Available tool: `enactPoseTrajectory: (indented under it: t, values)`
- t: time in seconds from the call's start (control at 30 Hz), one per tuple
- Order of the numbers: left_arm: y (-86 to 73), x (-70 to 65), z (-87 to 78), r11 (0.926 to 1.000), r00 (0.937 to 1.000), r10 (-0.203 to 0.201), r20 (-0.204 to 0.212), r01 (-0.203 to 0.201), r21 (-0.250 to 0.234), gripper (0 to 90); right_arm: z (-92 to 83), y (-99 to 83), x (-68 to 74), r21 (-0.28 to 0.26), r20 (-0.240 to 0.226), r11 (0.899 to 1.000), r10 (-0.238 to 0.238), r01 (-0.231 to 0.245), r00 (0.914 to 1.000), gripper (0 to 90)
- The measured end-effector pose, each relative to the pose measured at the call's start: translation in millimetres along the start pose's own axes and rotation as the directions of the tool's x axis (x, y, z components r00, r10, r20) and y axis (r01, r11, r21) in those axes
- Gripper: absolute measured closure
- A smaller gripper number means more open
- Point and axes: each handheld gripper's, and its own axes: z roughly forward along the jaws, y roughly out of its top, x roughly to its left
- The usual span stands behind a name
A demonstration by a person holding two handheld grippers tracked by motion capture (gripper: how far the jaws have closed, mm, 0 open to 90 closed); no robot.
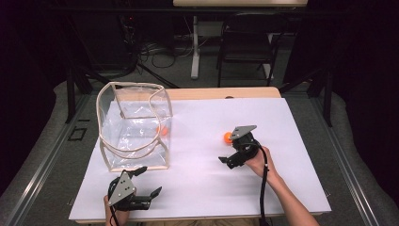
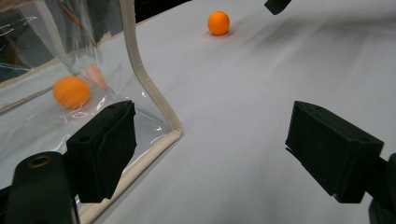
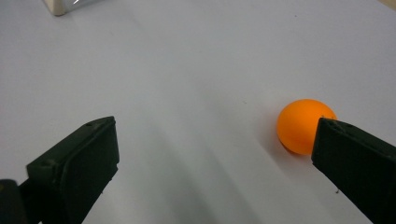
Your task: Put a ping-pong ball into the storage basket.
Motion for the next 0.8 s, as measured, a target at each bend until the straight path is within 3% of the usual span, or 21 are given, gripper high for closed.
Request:
enactPoseTrajectory:
  t: [0.37, 0.8]
  values:
    - [-0.6, -0.1, -0.4, 1.0000, 1.0000, 0.001, 0.002, -0.001, 0.000, 15.7, -2.3, -1.5, -20.8, -0.019, 0.040, 0.999, 0.047, -0.046, 0.9981, 0.3]
    - [-1.1, 0.5, 1.5, 1.0000, 1.0000, 0.000, 0.002, 0.000, 0.009, 15.7, 11.6, -1.3, -41.1, -0.012, 0.062, 0.996, 0.088, -0.088, 0.9942, 0.0]
